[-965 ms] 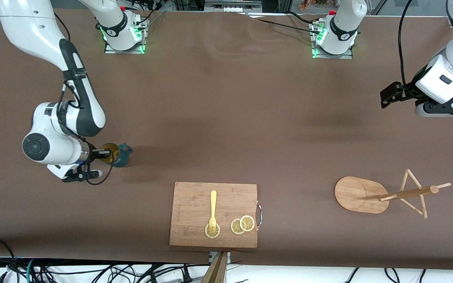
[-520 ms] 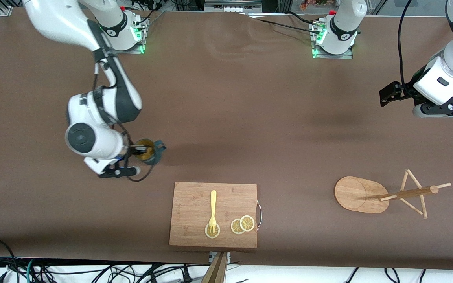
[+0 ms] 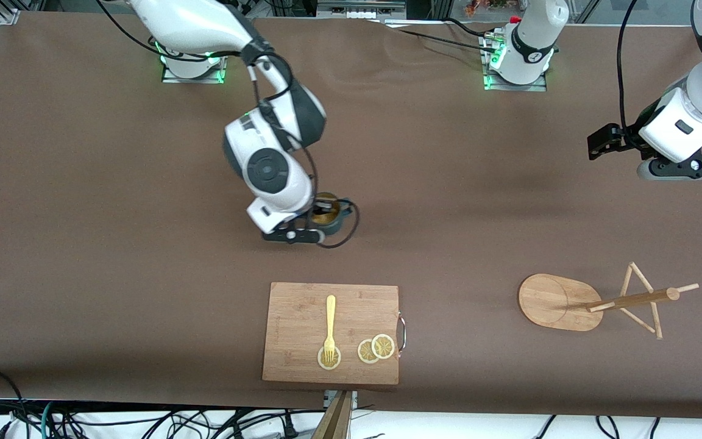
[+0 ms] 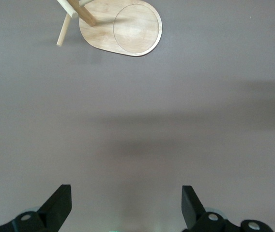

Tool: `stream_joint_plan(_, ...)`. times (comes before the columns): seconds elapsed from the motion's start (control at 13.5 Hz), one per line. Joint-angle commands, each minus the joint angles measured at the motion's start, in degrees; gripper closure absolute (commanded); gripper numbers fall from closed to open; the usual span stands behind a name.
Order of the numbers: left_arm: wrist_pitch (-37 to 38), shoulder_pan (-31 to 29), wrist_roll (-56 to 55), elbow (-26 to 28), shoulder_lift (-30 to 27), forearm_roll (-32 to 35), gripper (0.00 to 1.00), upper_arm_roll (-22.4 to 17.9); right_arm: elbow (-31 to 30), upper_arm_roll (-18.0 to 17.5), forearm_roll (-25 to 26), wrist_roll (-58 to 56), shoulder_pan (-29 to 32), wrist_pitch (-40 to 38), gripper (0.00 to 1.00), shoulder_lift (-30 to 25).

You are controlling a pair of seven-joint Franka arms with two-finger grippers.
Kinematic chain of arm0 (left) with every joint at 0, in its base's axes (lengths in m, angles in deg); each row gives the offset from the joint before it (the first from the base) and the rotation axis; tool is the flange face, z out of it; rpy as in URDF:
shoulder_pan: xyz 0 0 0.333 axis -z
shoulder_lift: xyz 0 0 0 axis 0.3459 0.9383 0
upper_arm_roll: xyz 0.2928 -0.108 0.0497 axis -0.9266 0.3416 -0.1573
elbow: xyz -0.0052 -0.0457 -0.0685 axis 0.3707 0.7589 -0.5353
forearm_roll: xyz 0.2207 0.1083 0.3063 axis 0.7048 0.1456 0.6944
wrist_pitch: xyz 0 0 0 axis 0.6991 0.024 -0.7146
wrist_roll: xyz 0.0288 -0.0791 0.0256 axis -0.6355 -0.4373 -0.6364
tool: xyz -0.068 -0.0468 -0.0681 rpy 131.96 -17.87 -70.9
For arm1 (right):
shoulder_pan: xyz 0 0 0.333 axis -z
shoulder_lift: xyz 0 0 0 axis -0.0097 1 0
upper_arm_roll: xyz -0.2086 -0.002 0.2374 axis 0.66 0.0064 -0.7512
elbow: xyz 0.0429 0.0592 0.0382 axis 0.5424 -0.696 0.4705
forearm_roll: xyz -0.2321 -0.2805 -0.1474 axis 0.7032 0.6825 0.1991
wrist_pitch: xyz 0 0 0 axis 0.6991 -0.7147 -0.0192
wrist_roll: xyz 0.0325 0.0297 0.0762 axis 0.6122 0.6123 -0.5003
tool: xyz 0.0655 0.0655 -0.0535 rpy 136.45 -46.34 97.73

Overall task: Pass cup and hang on rack
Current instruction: 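Carry the teal mug with the right gripper toward the table middle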

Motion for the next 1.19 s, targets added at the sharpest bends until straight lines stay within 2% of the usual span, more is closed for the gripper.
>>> stream_joint_plan(0.0,2.4,-0.3,1.1,-2.1,-0.1,-0.9,0.0,0.2,9.8,0.8,-1.0,8.8,-5.8,-0.1,1.0,7.7)
stream_joint_plan(0.15,2.5,-0.2,1.0,-2.3,-0.1,-0.9,0.0,0.2,13.2,0.9,-0.9,15.9,-10.1,1.9,1.0,11.3)
stream_joint_plan(0.3,2.6,0.0,0.2,-2.6,-0.1,-1.2,0.0,0.2,13.4,1.0,-0.6,20.5,-13.5,4.9,1.0,12.9)
stream_joint_plan(0.74,2.5,-0.2,1.4,-2.7,0.0,-1.3,0.0,0.2,13.4,0.8,-0.7,28.8,-15.1,6.6,1.0,13.4)
stream_joint_plan(1.11,2.6,-0.1,2.1,-2.7,0.0,-1.7,0.0,0.2,13.4,0.9,-0.7,29.3,-15.8,7.7,1.0,13.9)
